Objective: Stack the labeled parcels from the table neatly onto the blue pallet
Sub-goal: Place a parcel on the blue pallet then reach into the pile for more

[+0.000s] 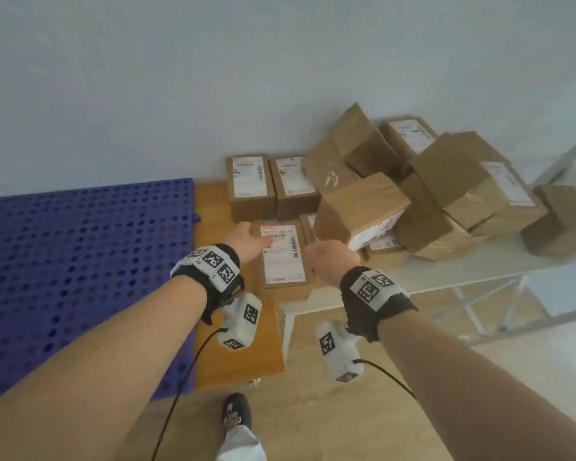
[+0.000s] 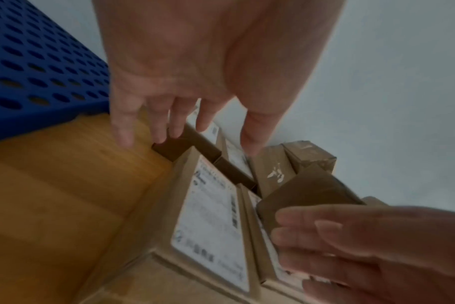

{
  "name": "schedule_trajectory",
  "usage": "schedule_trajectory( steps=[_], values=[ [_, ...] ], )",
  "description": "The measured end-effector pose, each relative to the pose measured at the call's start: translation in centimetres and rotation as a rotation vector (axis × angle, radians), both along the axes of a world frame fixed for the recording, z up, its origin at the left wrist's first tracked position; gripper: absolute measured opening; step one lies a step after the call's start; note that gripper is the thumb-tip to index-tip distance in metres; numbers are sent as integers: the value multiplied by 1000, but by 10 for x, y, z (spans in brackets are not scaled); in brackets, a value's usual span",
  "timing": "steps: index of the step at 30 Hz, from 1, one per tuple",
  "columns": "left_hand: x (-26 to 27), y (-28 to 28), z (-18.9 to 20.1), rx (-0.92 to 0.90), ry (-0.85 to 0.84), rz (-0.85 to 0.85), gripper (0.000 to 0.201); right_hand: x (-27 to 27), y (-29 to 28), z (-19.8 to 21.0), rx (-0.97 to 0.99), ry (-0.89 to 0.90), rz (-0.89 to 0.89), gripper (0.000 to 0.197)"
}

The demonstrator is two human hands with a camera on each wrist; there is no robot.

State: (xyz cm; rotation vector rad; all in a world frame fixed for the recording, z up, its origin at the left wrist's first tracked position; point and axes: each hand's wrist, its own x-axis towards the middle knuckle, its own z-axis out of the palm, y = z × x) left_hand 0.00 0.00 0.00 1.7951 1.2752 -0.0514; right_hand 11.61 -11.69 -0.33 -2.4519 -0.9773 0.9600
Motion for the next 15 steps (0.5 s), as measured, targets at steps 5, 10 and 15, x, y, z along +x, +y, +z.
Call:
schedule_trajectory(
  steps=[5,10,15],
  values=[
    [-2,17,-19,-178,-17,-13,67,-5,24,-16,-79,45,14,36],
    [4,24,-29,-303,-95,-43,46,-4,38,-16,-57,36,-102,36],
    [3,32,-37,-315,-76,-109,47,-15,52,-19,11,108,-235,43]
  ],
)
